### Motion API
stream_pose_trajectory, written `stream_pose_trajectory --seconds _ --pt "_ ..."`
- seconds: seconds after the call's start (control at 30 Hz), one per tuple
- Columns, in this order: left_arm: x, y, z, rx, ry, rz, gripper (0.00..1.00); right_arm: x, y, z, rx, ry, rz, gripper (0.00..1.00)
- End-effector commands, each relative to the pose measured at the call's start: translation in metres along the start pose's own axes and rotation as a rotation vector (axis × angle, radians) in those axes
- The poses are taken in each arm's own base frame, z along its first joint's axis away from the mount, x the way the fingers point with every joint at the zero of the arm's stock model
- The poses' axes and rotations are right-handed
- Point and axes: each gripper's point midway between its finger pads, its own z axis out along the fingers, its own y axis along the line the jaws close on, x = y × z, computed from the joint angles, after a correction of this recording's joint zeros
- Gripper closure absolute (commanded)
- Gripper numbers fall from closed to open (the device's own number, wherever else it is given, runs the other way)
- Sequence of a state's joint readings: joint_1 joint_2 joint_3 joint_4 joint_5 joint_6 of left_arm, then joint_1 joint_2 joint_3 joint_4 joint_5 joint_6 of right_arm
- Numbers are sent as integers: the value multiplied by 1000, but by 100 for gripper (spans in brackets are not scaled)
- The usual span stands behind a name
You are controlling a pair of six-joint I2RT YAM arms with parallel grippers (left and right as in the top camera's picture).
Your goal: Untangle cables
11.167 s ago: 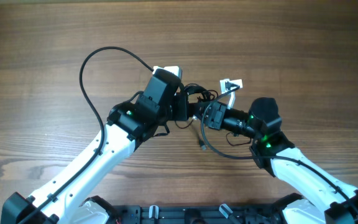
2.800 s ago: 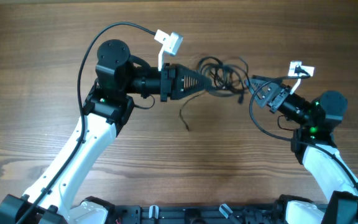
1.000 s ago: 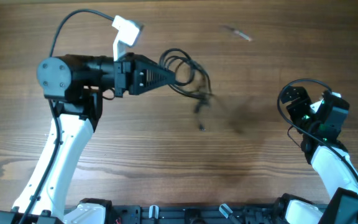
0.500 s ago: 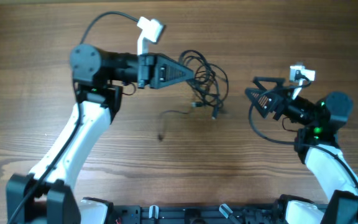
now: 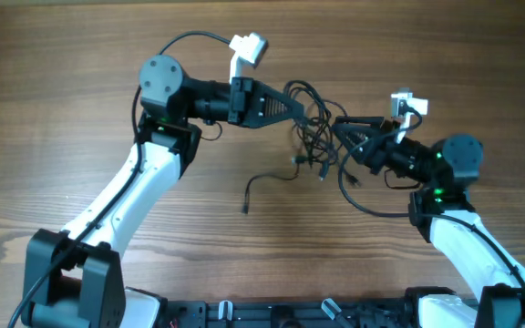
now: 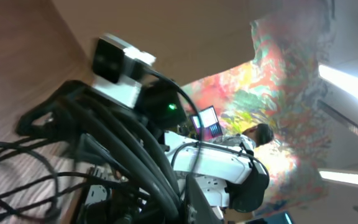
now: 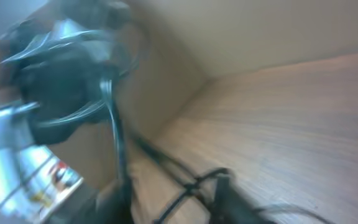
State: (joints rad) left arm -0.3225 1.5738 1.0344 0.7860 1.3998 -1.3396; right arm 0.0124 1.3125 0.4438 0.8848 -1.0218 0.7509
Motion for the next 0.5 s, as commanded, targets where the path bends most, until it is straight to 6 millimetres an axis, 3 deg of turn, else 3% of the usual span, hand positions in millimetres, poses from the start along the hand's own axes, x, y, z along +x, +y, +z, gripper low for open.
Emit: stream_pose_trajectory --seconds 0.0,0.03,0.17,0.33,0.47 --pt "7 -9 12 20 38 47 96 -15 -61 -10 311 -154 90 95" --pt "11 -10 12 24 59 44 96 -14 -90 -23 459 -213 197 96" --pt "21 -11 5 30 125 41 96 5 -155 -78 833 -357 467 96" --pt "16 -7 -15 10 118 22 96 33 -190 -140 1098 -387 601 96" --pt "1 -2 -41 -22 46 23 96 42 -200 -172 1188 -409 665 96"
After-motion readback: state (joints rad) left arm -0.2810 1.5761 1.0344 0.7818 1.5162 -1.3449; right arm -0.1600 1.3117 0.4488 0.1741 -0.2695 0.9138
